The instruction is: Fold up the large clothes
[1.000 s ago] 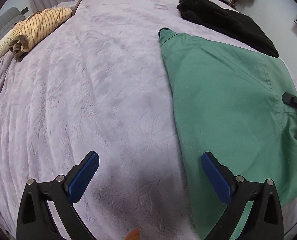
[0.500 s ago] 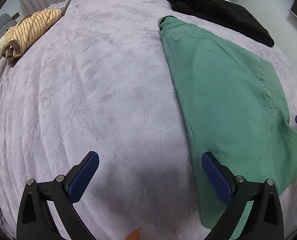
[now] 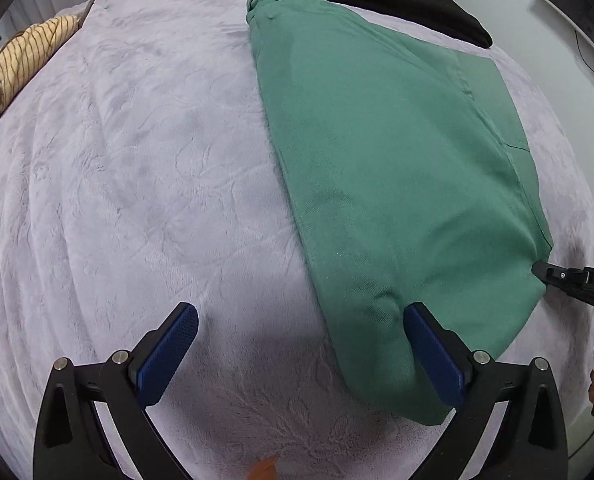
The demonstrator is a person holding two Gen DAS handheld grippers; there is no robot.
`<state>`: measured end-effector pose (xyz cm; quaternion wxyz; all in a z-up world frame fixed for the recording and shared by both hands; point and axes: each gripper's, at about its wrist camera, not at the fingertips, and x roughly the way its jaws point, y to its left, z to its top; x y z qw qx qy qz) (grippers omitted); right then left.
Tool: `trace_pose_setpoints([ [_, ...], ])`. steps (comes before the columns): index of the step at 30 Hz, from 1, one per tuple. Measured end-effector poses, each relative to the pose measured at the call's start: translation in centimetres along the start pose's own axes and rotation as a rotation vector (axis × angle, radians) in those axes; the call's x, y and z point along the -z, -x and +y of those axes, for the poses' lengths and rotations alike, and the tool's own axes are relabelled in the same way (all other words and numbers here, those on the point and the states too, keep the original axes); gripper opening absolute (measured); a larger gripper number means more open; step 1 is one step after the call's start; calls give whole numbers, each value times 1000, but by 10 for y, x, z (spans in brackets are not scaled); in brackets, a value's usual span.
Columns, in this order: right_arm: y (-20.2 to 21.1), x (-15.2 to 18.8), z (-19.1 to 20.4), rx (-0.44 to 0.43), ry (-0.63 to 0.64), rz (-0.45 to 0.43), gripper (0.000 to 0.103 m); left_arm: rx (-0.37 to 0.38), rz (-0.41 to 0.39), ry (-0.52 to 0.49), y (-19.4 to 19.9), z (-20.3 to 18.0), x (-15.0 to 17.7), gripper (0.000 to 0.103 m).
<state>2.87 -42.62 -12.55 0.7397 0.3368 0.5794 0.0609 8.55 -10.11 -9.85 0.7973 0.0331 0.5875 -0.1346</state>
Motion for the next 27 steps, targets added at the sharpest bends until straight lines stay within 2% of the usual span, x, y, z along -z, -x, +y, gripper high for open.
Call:
trace_pose_setpoints([
  [3, 6, 5, 2, 6, 2, 7, 4, -26, -2, -6, 2, -5, 1, 103],
  [12, 13, 4, 0, 70, -11, 59, 4, -64, 62, 86, 4, -5, 1, 103],
  [17, 21, 5, 5, 172, 13, 89, 9, -87, 85, 88, 9, -8, 1, 103],
  [27, 62, 18, -1, 158, -30, 68, 10, -108, 111, 107, 11, -8, -4, 103],
])
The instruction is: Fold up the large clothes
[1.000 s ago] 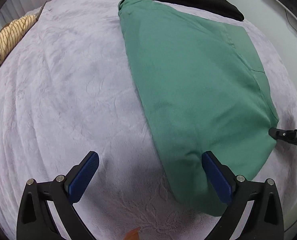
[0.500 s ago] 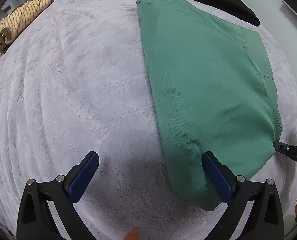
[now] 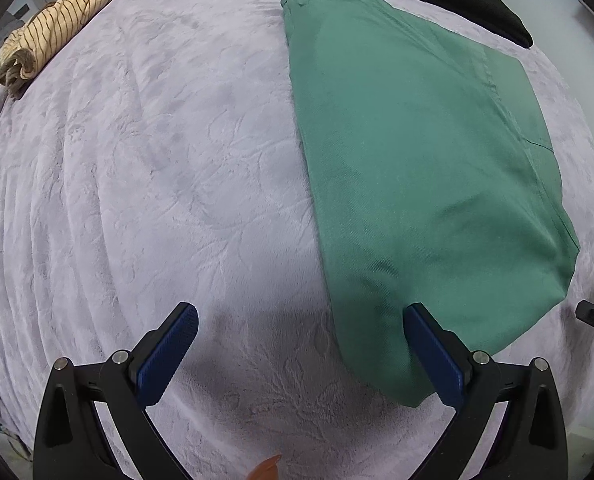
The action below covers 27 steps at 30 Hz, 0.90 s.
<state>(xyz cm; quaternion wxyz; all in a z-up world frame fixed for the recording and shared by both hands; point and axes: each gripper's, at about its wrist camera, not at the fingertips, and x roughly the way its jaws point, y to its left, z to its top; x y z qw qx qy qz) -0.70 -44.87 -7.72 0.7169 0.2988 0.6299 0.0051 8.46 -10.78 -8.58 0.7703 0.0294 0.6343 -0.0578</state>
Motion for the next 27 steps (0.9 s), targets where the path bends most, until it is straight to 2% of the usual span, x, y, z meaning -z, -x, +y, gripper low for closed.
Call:
trace_pose_setpoints([
  [2, 3, 0, 3, -10, 6, -4, 10, -5, 3, -3, 0, -2, -1, 103],
  [4, 4, -2, 8, -21, 22, -4, 14, -10, 3, -7, 1, -4, -1, 103],
  [5, 4, -3, 13, -23, 31, -5, 28, -12, 3, -9, 1, -5, 0, 103],
  [6, 5, -4, 16, -24, 42, -10, 53, -14, 2, -11, 2, -5, 0, 103],
  [8, 6, -7, 25, -32, 61, -28, 70, -19, 3, -15, 3, -7, 0, 103],
  [11, 8, -9, 36, -47, 85, -36, 70, -34, 1, -14, 3, -9, -1, 103],
  [14, 8, -12, 45, -61, 115, -42, 80, -44, -2, -21, 5, -11, -2, 103],
  [19, 9, -18, 54, -77, 138, -62, 84, -30, 1, -26, 4, -13, -1, 103],
  [22, 8, -23, 55, -89, 134, -70, 101, -26, -7, -25, 7, -15, -2, 103],
  [23, 8, -24, 55, -92, 133, -75, 103, -23, -7, -24, 7, -15, -2, 103],
  [27, 4, -29, 54, -99, 125, -69, 103, -16, -5, -21, 5, -12, -4, 103],
])
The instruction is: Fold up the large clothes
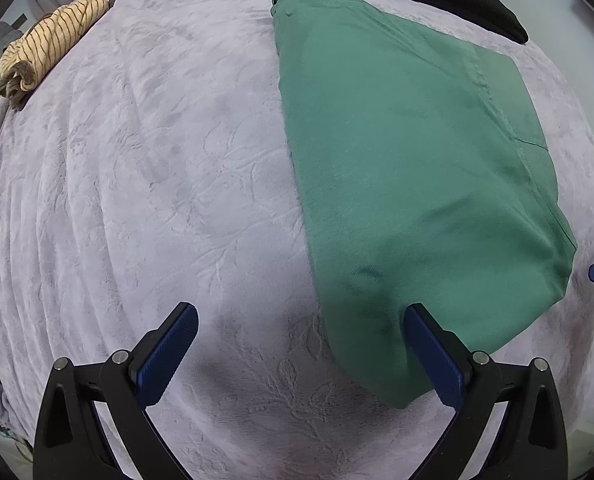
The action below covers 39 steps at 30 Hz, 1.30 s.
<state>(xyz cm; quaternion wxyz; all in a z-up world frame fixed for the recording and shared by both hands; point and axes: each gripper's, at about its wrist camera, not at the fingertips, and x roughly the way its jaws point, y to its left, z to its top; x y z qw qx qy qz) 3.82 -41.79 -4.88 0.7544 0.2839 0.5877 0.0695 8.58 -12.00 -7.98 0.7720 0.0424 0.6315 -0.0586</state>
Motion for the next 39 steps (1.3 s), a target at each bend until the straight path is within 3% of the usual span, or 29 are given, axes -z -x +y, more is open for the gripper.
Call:
trace_pose_setpoints([
  [7, -10, -6, -11, -26, -53, 57, 103, 37, 6, 2, 0, -1, -7, 103],
  [15, -14, -18, -26, -93, -97, 80, 103, 158, -10, 49, 2, 16, -23, 103],
  [22, -18, -48, -24, -175, -57, 81, 103, 326, 9, 126, -11, 37, -37, 103],
  [31, -64, -102, -17, -291, -12, 135, 103, 387, 98, 57, -47, 14, -38, 103],
  [39, -107, -137, 0, -375, 17, 179, 103, 411, 121, 15, -70, -18, -52, 103],
])
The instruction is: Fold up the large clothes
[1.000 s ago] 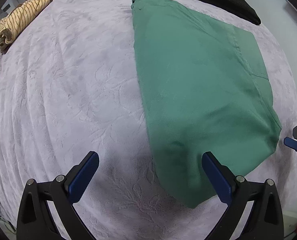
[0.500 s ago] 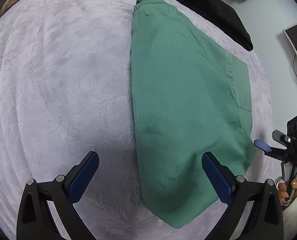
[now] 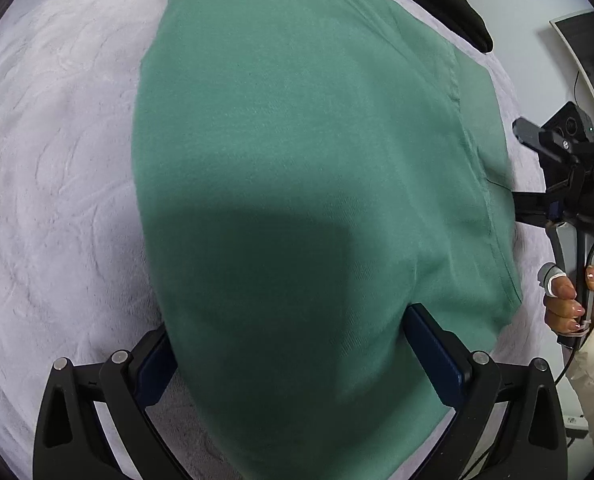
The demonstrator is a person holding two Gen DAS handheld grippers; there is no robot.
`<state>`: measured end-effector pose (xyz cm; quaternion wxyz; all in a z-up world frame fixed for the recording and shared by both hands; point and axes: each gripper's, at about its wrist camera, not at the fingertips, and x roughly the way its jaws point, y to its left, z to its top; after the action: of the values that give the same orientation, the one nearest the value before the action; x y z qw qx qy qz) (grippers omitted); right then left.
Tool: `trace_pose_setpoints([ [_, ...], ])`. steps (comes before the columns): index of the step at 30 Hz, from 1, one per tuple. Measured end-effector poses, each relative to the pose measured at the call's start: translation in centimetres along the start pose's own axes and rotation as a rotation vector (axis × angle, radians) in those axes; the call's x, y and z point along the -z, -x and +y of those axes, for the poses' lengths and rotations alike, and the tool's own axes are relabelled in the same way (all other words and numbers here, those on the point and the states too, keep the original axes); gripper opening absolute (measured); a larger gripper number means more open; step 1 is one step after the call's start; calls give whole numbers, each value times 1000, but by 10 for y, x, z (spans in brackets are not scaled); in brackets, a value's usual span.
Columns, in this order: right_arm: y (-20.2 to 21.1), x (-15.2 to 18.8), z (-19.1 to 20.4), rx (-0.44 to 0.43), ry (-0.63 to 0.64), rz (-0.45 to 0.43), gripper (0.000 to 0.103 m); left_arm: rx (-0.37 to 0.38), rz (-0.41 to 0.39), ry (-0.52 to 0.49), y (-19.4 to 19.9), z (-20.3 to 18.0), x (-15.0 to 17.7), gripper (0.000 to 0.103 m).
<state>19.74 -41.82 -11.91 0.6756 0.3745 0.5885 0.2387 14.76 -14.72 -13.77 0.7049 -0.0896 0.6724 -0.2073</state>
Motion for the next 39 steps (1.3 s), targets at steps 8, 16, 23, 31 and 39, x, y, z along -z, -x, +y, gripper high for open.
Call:
trace_pose_setpoints([
  [8, -29, -29, 1, -44, -19, 2, 103, -6, -24, 4, -3, -5, -1, 95],
  [16, -27, -30, 2, -42, -88, -13, 20, 28, -95, -45, 38, -8, 9, 44],
  [23, -7, -14, 33, -212, -100, -55, 18, 74, -160, -89, 93, -12, 28, 41],
  [31, -8, 36, 84, -242, -52, -30, 18, 80, -181, -105, 141, 11, 92, 41],
  [39, -56, 120, 120, -268, -68, 17, 18, 26, -150, -73, 175, 68, 178, 41],
])
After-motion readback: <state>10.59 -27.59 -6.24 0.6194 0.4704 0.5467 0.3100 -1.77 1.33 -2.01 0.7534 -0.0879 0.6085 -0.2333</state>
